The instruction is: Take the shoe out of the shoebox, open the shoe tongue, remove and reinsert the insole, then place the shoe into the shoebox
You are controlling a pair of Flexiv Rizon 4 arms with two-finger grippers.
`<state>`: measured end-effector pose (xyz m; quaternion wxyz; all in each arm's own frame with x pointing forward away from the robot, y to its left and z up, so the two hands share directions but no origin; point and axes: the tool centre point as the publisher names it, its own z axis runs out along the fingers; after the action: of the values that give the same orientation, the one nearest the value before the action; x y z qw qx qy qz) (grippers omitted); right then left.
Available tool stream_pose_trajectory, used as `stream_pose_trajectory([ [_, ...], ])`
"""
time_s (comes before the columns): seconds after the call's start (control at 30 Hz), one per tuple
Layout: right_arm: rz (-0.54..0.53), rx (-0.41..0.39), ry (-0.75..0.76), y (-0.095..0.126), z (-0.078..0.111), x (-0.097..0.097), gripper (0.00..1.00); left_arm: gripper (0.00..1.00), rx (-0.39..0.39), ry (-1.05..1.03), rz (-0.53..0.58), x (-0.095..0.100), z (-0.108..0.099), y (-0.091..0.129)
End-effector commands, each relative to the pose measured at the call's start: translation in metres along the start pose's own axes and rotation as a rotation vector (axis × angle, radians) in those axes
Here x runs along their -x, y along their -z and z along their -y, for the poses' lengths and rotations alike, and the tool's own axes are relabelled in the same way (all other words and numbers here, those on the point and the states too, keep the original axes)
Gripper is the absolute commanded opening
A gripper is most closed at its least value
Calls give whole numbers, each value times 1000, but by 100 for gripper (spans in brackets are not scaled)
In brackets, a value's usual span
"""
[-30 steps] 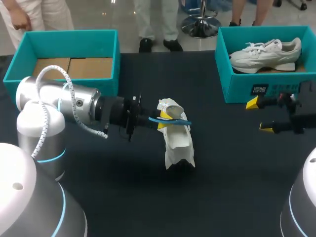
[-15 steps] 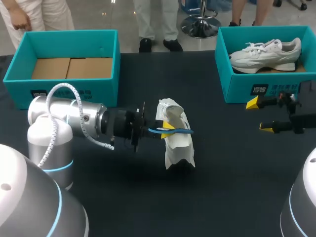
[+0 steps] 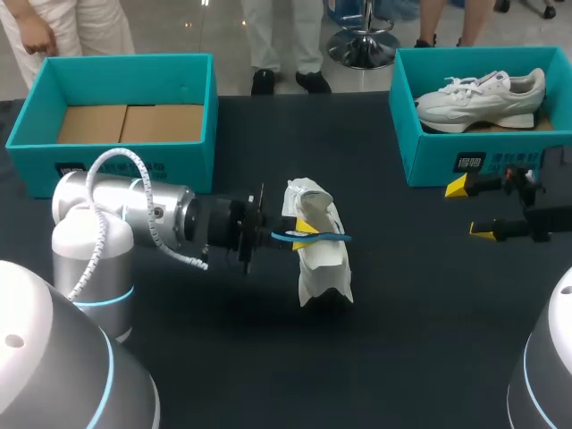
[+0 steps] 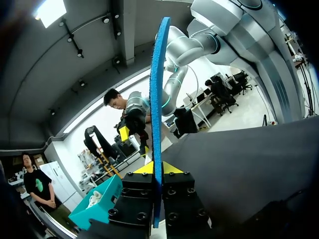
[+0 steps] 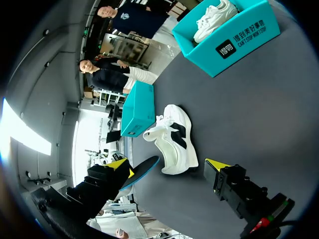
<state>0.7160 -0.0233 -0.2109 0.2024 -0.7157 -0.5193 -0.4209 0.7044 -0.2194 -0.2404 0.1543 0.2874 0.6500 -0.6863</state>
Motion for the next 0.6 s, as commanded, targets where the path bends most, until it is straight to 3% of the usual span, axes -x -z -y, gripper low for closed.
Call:
stream_pose_trajectory([
  [0.03, 5, 2, -2, -1, 1, -1, 100, 0, 30, 1, -10, 5, 0, 6],
  [0.6, 5, 2, -2, -1, 1, -1, 100, 0, 88, 93, -41, 4, -39, 9],
])
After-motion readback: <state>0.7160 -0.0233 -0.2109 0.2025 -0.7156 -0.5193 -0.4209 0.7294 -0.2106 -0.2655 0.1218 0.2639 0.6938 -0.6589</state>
